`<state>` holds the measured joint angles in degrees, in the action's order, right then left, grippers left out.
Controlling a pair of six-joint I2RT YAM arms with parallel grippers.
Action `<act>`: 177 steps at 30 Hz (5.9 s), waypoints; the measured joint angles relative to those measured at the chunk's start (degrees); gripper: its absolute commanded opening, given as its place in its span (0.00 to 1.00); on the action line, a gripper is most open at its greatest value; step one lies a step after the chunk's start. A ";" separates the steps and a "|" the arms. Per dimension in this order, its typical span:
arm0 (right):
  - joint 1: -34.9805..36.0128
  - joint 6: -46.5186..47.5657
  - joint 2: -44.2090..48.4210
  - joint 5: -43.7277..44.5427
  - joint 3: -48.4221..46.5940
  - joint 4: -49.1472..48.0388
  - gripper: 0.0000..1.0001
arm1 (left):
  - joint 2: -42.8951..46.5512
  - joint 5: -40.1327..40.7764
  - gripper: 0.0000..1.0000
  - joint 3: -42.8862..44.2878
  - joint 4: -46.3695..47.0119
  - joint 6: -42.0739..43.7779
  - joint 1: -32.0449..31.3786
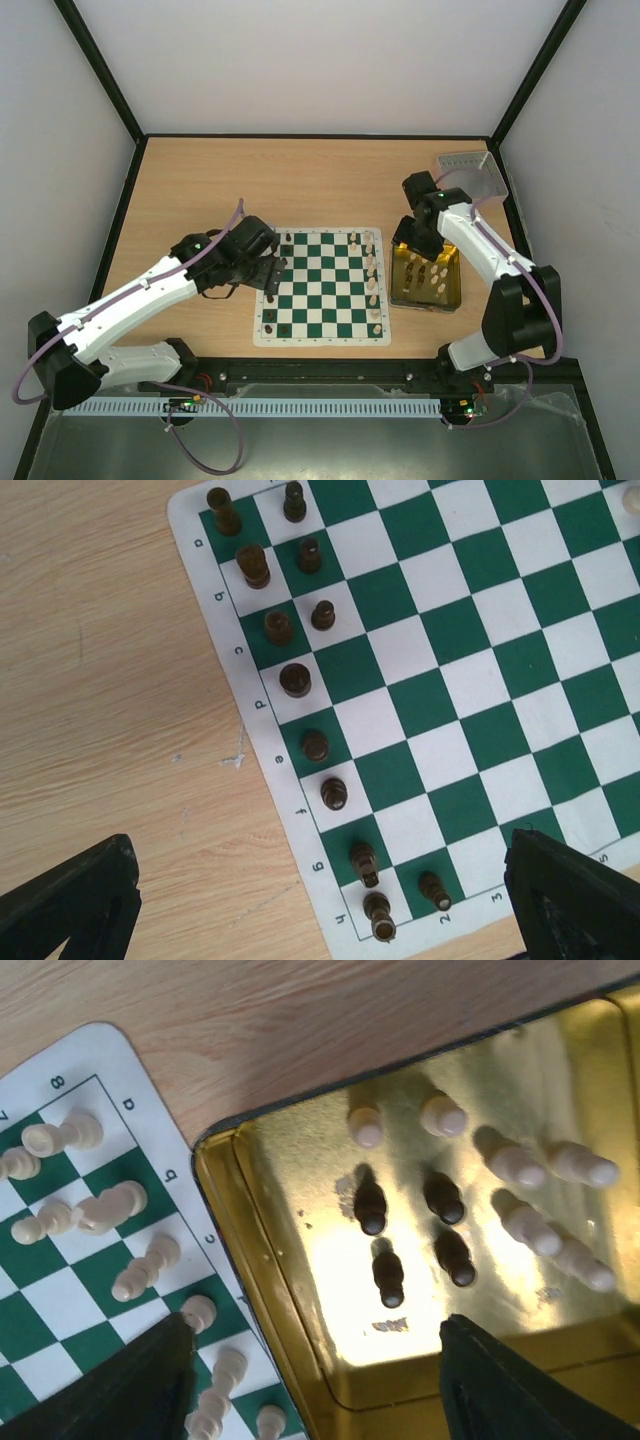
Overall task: Set up the chess pieces on the board
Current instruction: Pick up the chess piece from the storage box, then place the chess piece on the chessboard.
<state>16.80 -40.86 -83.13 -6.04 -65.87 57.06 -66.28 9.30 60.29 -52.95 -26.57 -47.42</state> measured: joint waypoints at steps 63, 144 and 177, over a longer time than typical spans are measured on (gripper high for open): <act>-10.21 -0.26 -16.87 -6.60 2.56 -12.87 0.18 | -2.97 1.84 0.99 -2.56 5.46 0.00 3.48; 15.50 6.36 -27.54 -8.37 -16.26 -1.66 0.10 | -4.07 1.27 0.99 -3.15 7.04 -0.04 4.98; 15.50 6.40 -28.92 -9.14 -14.84 -1.81 0.14 | -3.93 1.25 0.99 -3.15 7.10 -0.04 4.98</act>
<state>32.29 -34.46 -112.05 -15.18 -80.71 55.24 -70.22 10.55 57.14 -45.84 -26.61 -42.44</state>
